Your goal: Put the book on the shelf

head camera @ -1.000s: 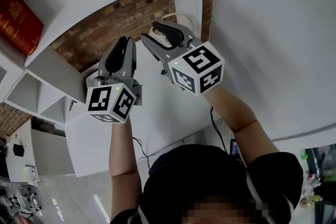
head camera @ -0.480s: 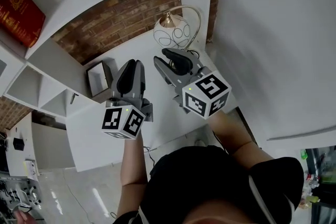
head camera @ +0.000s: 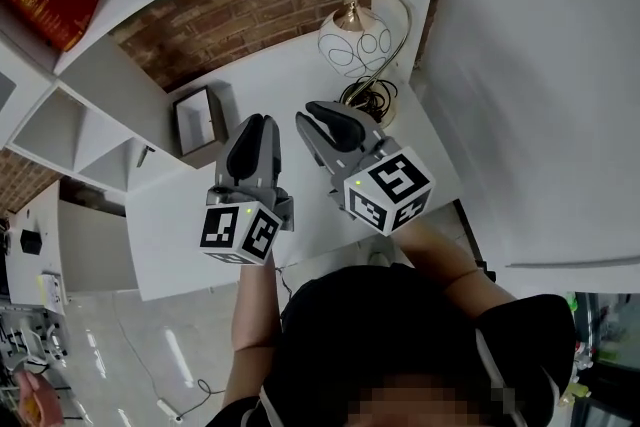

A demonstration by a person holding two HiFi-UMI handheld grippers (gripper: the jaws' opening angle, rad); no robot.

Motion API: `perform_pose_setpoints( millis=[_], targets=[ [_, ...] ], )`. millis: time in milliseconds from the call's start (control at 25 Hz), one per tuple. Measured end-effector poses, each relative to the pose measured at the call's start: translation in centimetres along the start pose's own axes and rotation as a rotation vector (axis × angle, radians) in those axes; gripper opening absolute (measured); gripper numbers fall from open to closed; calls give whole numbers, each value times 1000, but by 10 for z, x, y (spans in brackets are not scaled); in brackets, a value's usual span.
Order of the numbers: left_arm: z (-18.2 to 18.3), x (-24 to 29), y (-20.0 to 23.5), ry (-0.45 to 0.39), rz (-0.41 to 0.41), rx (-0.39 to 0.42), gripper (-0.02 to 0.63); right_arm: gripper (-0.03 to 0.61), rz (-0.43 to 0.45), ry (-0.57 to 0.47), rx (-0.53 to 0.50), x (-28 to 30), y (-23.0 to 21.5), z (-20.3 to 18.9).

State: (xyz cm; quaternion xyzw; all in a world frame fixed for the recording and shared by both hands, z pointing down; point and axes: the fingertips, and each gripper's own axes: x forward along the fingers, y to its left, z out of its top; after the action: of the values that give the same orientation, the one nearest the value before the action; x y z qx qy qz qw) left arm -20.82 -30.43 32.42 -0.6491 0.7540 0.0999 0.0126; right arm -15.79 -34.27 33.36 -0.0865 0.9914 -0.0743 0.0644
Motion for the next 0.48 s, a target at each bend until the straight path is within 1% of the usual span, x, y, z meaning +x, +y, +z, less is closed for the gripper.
perform_pose_setpoints(
  millis=[240,480],
  targets=[
    [-9,-18,17,8,45,3,55,0,23,28,-20,8,16,-19],
    [-20,-34,31,30,80,-8,52,-3,50,66,-62,14,37,-35]
  ],
)
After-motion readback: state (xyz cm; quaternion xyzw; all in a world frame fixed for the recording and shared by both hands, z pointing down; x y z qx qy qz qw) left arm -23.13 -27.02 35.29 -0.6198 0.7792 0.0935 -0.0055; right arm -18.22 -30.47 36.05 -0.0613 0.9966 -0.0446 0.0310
